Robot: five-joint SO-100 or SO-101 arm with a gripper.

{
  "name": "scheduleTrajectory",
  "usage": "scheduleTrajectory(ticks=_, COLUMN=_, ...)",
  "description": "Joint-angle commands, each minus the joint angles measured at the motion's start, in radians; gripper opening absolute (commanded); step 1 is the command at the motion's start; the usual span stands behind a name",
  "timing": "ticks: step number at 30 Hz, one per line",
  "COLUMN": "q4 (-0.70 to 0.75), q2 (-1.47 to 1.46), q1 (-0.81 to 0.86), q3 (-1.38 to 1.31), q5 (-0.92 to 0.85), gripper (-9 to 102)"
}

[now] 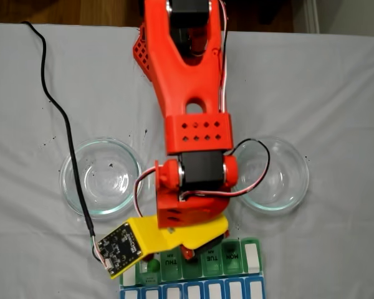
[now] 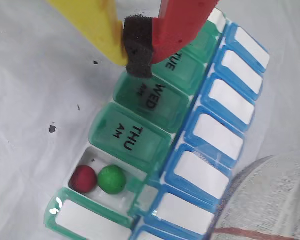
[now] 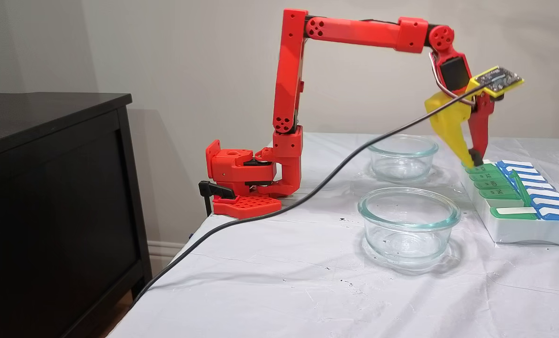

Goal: Sort medicines into box.

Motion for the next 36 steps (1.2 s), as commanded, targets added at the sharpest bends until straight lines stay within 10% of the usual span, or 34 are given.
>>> scheduleTrajectory(ticks=1, q4=-0.158, q2=0.144, q1=0.028, q3=0.023, q5=-0.003, gripper=0)
scheduleTrajectory(ticks=16, q4=-0.637, q2=0.107, q1=0.106, q3=0.158, q5=-0.035, gripper=0)
scheduleTrajectory(ticks=36, q4=-0.459, q2=-0.02, q1=0.115, q3=0.057, q5=-0.109, gripper=0)
